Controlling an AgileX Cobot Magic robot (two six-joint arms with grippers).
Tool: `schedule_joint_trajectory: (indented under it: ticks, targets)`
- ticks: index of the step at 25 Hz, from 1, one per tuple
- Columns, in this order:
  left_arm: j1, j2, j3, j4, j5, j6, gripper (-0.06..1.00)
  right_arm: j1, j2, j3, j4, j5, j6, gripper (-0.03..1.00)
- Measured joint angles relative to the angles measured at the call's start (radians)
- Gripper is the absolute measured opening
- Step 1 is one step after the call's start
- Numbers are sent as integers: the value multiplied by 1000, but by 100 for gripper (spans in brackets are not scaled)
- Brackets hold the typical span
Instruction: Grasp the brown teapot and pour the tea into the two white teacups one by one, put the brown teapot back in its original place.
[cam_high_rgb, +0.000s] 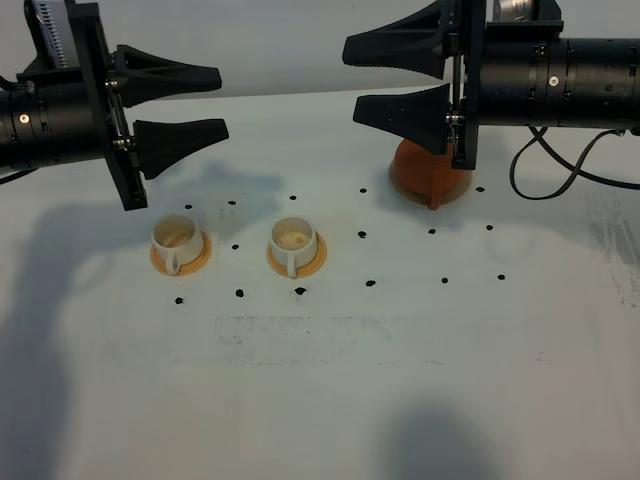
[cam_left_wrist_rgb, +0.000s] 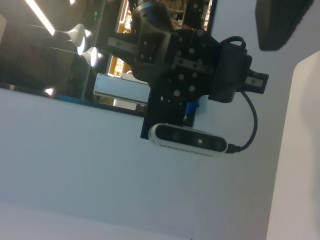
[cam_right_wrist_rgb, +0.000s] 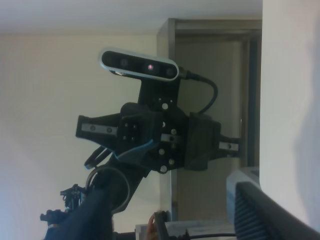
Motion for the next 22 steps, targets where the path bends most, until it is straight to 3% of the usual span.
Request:
schedule_joint_trajectory:
  ticks: [22]
  targets:
    - [0, 0, 0, 0, 0, 0, 44, 0, 0, 0, 0, 0, 0, 52]
